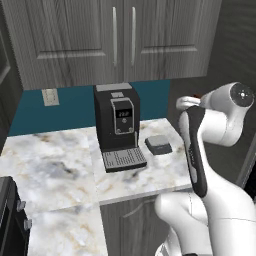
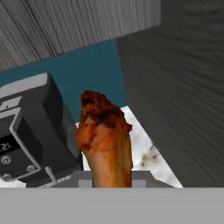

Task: Take the chicken drumstick from the fridge and place it on the digital scale on the counter by the fridge. Wait a few seconds for a reading, then move it to the plate on the dining counter.

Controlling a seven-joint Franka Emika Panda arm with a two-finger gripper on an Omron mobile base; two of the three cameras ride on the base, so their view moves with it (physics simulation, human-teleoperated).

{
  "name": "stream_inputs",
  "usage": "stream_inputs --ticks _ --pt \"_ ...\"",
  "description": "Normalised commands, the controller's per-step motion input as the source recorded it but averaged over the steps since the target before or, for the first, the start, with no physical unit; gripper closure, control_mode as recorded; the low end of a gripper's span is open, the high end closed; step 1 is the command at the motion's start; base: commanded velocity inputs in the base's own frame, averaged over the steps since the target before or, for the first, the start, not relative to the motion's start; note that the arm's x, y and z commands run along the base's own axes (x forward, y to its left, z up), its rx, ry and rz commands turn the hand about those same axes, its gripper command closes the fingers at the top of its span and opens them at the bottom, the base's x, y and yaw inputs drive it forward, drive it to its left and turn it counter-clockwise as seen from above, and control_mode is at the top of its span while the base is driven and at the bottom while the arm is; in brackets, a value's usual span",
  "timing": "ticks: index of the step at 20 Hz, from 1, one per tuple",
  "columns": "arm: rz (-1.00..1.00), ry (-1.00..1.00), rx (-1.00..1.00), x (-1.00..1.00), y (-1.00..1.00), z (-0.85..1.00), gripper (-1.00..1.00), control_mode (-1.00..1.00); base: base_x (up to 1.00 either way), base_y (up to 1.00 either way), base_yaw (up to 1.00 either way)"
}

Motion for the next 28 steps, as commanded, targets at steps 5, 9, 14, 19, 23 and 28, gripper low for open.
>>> stream_inputs --ticks 5,9,14,19,23,28 --pt "0.0 0.18 0.12 -0.71 0.25 0.24 1.0 -1.0 0.0 0.0 0.0" --pt "0.0 0.0 0.0 -0.5 0.3 -0.03 1.0 -1.0 0.0 0.0 0.0" --pt "0.0 0.0 0.0 -0.28 0.13 -0.1 1.0 -1.0 0.0 0.0 0.0" --pt "0.0 0.0 0.0 0.0 0.0 0.0 1.0 1.0 -0.82 0.05 0.0" --pt "0.0 0.0 0.0 0.0 0.0 0.0 1.0 1.0 -1.0 0.0 0.0" --pt "0.0 0.0 0.0 0.0 0.0 0.0 1.0 1.0 -1.0 0.0 0.0"
